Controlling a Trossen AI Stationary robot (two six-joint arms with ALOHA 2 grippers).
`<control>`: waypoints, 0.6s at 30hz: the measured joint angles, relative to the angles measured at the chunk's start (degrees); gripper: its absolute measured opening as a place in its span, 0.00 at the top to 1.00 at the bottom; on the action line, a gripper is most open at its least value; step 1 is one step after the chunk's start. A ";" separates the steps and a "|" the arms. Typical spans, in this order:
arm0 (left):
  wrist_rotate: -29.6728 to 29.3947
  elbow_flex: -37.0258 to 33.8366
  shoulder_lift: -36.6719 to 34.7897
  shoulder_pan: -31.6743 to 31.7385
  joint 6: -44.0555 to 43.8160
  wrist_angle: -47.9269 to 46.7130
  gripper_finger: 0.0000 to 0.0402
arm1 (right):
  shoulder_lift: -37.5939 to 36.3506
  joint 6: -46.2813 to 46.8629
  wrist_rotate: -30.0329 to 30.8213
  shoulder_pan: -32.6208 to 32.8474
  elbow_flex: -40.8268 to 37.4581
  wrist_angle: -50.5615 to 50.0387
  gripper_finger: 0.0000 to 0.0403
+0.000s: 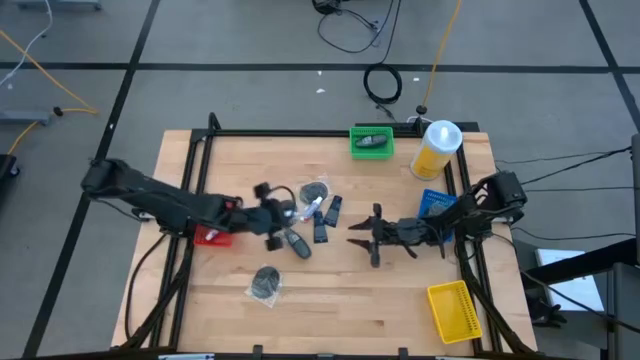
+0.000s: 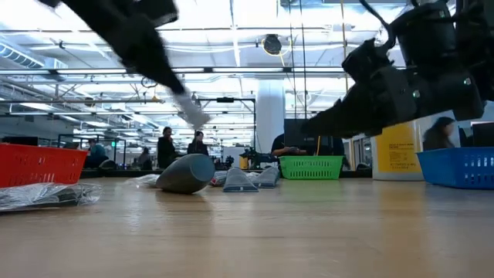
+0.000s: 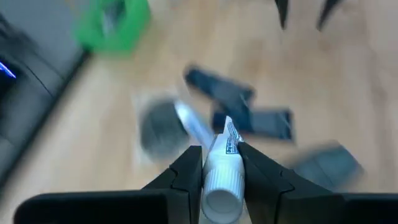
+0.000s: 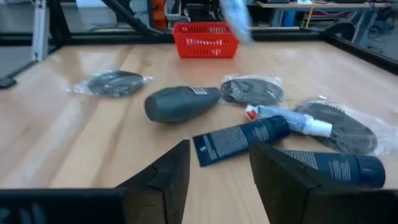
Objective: Pick & Place Travel size toiletries
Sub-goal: Put the white toothpaste into the red bin
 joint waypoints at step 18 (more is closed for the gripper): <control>21.20 15.86 -5.21 6.45 -39.37 -70.46 0.77 | 8.70 -0.27 -0.10 -0.13 0.26 10.86 0.61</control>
